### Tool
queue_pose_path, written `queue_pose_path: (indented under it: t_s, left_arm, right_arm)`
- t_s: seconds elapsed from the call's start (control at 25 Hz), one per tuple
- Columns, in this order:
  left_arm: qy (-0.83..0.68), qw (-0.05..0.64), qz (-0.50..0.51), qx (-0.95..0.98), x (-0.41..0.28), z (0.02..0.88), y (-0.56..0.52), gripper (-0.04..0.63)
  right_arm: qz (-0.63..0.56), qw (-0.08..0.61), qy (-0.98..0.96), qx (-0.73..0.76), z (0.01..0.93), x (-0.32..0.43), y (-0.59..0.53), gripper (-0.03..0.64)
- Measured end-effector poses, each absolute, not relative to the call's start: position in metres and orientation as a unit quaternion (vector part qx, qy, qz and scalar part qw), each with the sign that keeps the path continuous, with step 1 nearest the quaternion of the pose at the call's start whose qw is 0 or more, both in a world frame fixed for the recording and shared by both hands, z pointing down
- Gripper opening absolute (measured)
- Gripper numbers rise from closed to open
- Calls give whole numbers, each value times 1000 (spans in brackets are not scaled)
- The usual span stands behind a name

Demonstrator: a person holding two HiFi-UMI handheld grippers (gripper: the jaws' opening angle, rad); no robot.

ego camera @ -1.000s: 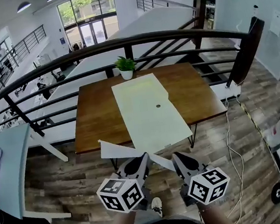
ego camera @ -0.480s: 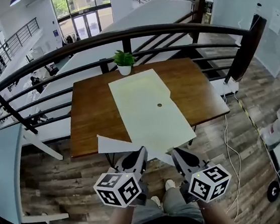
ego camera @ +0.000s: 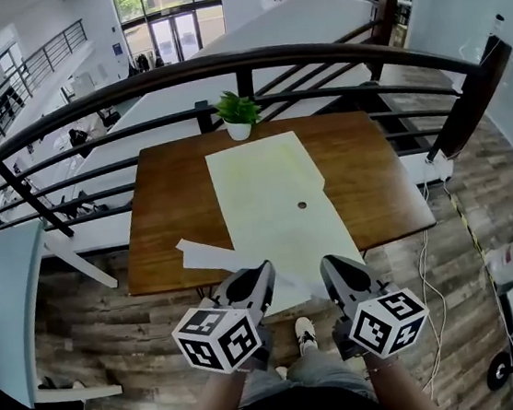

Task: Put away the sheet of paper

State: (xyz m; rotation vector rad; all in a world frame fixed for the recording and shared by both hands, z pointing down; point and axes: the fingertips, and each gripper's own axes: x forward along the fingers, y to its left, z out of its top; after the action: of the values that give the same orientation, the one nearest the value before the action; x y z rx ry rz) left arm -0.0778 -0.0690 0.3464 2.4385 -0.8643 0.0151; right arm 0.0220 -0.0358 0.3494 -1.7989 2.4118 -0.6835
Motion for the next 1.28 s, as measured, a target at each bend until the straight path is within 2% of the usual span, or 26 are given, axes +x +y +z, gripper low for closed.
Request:
queue_pose_path:
  t_s: [0.44, 0.92, 1.28]
  left_arm:
    - [-334, 271, -16, 903, -17, 333, -143, 23]
    - [-357, 287, -31, 889, 13, 336, -186, 23]
    - [-388, 383, -56, 836, 5, 384, -191, 23]
  right_arm:
    - [-213, 23, 797, -564, 341, 73, -113, 28]
    - [-230, 19, 806, -545, 346, 106, -161, 28]
    - [-251, 5, 810, -530, 363, 112, -172, 28]
